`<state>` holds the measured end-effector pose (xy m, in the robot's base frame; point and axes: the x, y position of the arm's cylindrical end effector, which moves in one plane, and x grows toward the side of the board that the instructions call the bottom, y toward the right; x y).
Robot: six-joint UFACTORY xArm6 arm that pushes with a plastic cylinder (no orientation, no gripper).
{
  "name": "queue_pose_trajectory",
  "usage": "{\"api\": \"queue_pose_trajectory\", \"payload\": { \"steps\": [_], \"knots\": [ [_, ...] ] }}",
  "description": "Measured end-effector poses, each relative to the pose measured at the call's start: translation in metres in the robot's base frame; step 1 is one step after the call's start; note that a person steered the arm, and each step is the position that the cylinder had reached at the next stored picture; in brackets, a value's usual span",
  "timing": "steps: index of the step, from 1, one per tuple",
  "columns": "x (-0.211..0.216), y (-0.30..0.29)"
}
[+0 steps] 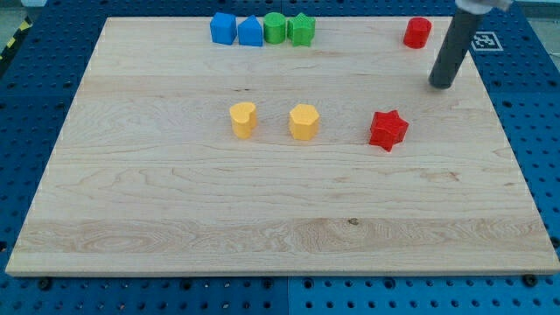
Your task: Move the red circle towards center right
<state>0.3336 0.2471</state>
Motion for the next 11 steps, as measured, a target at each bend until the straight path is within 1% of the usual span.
{"api": "queue_pose_trajectory", "payload": {
  "steps": [1,2,3,4,5,6,7,11],
  "knots": [
    [-0.05,0.036],
    [-0.109,0.047],
    [-0.142,0.034],
    [-0.142,0.021],
    [-0.142,-0.013],
    [-0.142,-0.028],
    [-0.137,-0.028],
    [-0.059,-0.028]
  ]
}}
